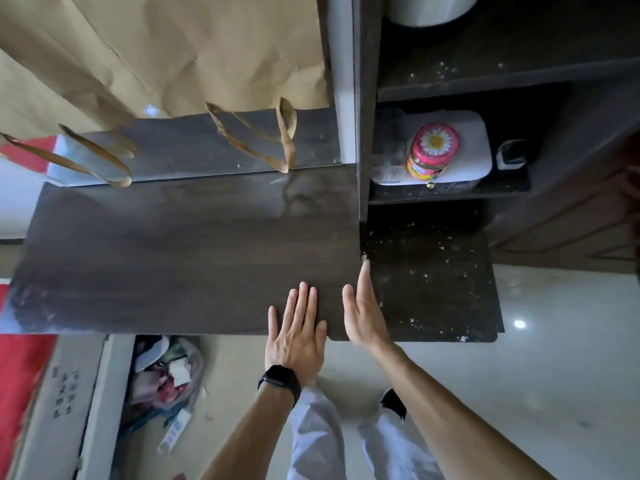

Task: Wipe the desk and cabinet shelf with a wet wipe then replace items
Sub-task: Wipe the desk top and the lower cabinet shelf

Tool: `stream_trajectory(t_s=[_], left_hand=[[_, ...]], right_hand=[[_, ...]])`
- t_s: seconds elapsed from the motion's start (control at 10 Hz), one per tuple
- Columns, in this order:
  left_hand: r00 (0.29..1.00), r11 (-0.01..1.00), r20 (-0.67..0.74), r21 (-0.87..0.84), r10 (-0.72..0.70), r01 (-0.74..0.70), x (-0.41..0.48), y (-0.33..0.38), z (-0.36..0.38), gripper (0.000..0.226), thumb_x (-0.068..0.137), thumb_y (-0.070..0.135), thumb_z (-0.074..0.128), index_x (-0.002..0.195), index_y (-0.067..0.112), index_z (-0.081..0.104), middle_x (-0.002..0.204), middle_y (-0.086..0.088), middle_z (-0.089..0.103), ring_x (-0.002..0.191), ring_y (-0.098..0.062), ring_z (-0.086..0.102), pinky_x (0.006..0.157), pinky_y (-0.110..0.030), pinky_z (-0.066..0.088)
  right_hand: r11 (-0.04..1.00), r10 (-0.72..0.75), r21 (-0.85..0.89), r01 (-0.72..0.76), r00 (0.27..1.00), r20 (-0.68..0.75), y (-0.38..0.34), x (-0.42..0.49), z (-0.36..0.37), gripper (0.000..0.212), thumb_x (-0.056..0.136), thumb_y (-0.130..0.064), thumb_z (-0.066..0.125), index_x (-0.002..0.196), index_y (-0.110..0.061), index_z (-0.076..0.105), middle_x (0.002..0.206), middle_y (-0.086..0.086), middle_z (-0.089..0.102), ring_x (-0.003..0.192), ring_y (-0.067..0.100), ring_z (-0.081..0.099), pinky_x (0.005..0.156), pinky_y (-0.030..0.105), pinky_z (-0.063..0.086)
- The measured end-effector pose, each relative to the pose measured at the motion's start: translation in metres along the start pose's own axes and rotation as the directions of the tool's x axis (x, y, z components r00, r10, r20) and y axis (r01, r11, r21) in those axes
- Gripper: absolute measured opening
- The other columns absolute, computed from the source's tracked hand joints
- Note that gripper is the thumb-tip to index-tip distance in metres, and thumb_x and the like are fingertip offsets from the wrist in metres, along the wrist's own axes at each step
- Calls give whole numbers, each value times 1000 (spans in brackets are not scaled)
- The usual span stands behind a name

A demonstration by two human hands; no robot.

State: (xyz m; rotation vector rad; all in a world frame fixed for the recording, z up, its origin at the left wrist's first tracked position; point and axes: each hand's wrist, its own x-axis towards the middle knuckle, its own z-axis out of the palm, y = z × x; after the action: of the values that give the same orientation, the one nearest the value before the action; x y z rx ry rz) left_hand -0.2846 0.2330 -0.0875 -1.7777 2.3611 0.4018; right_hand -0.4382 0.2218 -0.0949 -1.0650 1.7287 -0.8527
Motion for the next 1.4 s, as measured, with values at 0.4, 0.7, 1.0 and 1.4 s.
stream_trajectory(t_s=[0.4,0.7,1.0,1.4], left_hand=[[971,969,-30,-50,239,-240,55,45,-3,61,103,41,17,158,21,-1,164,8,-10,149,-6,-17,121,-45,-8],[960,963,-110,-43,259,-265,67,60,4,65,103,34,29,158,15,1,165,0,-7,151,-14,-13,121,-43,-11],[952,957,-128,-46,279,-287,67,59,5,65,99,32,29,158,12,10,166,-2,3,152,-13,-5,123,-47,-1],[959,969,-137,22,249,-248,68,62,6,64,99,32,28,158,13,13,165,-2,9,153,-15,0,124,-44,2]], right_hand=[[949,83,308,-70,996,-31,66,-44,22,43,104,-42,32,146,-31,36,144,-21,43,137,-9,35,100,5,34],[955,-20,-297,-9,995,-93,128,-20,12,35,97,-11,52,128,-26,61,128,18,62,112,27,54,87,11,42],[630,-162,-776,24,981,-102,130,-2,9,77,75,-31,69,147,-27,43,103,5,58,85,28,50,68,38,35],[727,-245,-672,143,968,-58,142,11,5,77,65,-19,75,140,-21,53,98,5,58,85,29,52,68,37,45]])
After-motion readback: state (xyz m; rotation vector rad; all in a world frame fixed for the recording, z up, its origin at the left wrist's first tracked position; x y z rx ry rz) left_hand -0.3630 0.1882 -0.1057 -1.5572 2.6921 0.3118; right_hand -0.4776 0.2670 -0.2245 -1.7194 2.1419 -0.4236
